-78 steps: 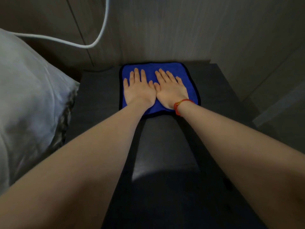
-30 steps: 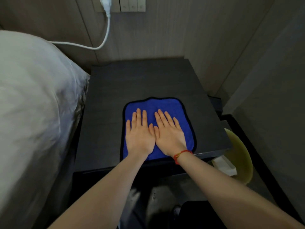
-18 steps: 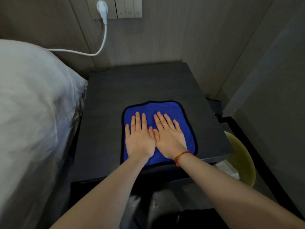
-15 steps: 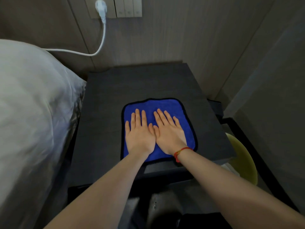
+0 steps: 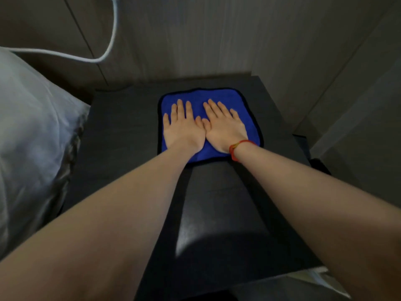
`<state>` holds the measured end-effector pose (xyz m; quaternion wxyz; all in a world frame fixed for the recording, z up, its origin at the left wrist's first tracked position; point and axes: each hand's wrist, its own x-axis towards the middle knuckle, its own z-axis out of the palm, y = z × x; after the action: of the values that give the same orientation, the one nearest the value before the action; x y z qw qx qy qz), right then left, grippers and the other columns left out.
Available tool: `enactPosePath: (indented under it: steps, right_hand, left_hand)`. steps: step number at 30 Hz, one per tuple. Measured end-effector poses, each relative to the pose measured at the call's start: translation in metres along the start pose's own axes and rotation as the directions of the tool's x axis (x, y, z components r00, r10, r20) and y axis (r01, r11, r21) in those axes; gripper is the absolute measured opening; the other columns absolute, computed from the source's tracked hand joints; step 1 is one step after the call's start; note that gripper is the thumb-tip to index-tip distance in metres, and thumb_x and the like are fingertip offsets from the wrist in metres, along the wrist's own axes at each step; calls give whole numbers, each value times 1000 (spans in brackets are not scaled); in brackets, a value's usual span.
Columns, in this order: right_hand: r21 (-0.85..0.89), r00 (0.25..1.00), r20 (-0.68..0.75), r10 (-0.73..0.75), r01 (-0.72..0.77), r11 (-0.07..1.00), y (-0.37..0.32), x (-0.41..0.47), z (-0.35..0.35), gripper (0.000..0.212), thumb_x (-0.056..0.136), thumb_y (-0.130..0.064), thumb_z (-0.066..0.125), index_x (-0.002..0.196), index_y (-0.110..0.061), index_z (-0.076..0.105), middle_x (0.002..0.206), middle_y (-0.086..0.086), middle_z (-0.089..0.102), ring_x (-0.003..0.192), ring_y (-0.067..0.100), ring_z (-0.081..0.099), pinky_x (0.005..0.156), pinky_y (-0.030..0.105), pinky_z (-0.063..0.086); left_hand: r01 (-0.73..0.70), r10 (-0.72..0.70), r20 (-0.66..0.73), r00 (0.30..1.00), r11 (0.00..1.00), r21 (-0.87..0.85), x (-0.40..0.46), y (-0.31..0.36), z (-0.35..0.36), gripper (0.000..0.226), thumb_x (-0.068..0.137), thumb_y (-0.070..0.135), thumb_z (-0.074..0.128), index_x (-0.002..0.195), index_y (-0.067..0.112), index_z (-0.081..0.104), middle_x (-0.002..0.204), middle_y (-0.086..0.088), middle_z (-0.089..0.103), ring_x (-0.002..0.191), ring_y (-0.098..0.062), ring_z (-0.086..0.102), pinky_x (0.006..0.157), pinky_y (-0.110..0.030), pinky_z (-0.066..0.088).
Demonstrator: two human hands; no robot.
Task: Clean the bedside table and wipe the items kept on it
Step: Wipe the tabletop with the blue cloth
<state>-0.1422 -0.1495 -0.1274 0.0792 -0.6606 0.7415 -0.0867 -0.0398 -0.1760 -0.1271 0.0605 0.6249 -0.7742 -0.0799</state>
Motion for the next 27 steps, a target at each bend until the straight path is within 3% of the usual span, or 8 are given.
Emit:
enactPosePath:
  steps: [12,27]
  right_hand:
    - [-19,1000,4,-8,8,1000,16,72,-5,54,99,-39,15,149,-21,6,158,-5,3,145,14,2,116,35,1]
    - [4,1000,5,-11,11,1000,7,-6,-2,53,99,-38,15,148,-20,6,158,-4,3,145,14,2,116,33,0]
  left_hand:
    - [11,-11,18,1000,1000,17,72,10,-2,56,100,37,13,150,17,0,160,-3,-4,147,-19,-4,118,-39,-1]
    - [-40,40,6,999,999,8,-6,7,-2,56,100,36,13,150,15,1,160,-4,-3,147,-19,-2,118,-37,0]
